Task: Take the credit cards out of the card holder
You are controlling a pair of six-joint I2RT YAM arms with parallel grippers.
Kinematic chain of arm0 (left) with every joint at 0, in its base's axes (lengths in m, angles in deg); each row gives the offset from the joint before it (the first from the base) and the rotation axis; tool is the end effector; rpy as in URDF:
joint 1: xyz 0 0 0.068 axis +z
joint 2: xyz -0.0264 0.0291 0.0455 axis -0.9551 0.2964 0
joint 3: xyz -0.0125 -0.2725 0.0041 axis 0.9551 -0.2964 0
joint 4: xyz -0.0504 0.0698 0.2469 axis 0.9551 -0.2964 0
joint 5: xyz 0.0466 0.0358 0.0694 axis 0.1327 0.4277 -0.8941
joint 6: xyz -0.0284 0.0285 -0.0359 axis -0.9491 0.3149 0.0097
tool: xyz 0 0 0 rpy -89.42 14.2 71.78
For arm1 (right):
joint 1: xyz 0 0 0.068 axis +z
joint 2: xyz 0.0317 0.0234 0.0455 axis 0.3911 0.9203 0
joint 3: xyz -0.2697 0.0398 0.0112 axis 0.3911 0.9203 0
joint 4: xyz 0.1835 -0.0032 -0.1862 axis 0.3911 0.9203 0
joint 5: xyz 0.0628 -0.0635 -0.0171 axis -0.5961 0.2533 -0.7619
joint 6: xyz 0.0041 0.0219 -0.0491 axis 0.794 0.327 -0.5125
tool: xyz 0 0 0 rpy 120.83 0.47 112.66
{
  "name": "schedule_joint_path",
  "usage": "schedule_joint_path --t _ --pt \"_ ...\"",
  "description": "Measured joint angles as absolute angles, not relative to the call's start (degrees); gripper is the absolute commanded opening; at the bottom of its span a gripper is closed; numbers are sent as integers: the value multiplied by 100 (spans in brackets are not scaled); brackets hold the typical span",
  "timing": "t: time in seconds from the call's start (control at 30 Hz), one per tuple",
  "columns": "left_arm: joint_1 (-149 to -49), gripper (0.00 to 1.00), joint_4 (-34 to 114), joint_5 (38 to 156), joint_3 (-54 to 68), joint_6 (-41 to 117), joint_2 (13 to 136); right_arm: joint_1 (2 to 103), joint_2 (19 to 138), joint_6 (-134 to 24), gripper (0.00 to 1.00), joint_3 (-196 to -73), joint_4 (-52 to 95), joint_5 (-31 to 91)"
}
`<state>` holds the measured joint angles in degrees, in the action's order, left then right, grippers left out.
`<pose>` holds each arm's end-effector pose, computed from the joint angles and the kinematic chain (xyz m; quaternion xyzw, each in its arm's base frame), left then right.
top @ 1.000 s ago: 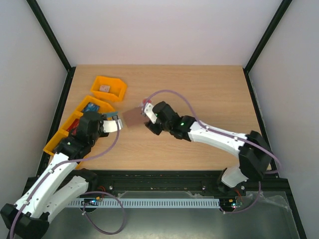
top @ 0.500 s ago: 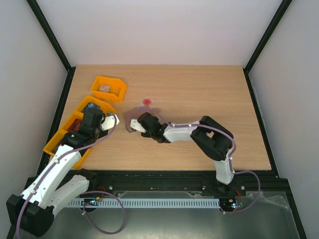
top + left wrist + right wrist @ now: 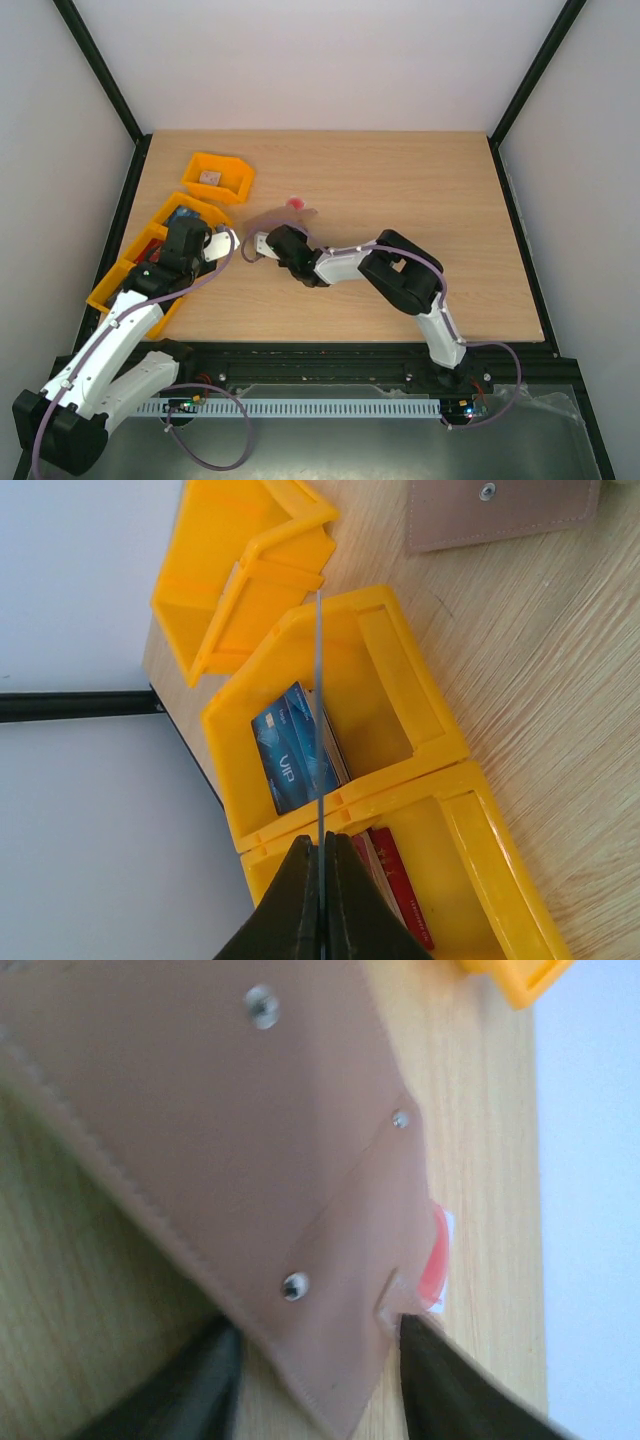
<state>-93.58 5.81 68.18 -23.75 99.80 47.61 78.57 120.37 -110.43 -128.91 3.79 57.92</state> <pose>0.1717 -0.0520 0.2737 0.4558 0.7659 0.2647 0.3683 0.2626 0.3610 0.1140 -0.6406 0.6024 -0.1280 0.4587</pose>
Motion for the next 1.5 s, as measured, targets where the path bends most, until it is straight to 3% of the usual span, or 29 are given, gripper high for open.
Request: schedule_joint_path --t 0.07,0.13,0.47,0.77,1.0,1.17,1.37,1.5 --pt "-9360 2 583 6820 -2375 9991 4768 7859 12113 -11073 8 -12926 388 5845" --pt "-9364 2 581 6824 -2372 9996 4781 7870 12240 -11128 2 -12944 349 5978" --pt "-9373 2 579 6835 -2311 9983 4840 7851 11685 -10389 2 -12410 314 6024" --pt "-9375 2 553 6975 -2281 9900 4870 7844 9399 -9633 2 -11280 395 6157" --pt "-9755 2 319 7499 -2278 9860 5242 7438 7722 -8328 2 -11077 1149 6323" --pt "-10083 2 170 7467 -1378 9683 7025 6699 6669 -7259 2 -11097 1549 6284" --pt "-10151 2 -492 7244 1173 7897 10129 6216 5506 -6440 2 -11097 1938 6323" --pt "-10214 2 -800 7027 1964 7004 11242 6028 5007 -6258 2 -11046 2060 6304"
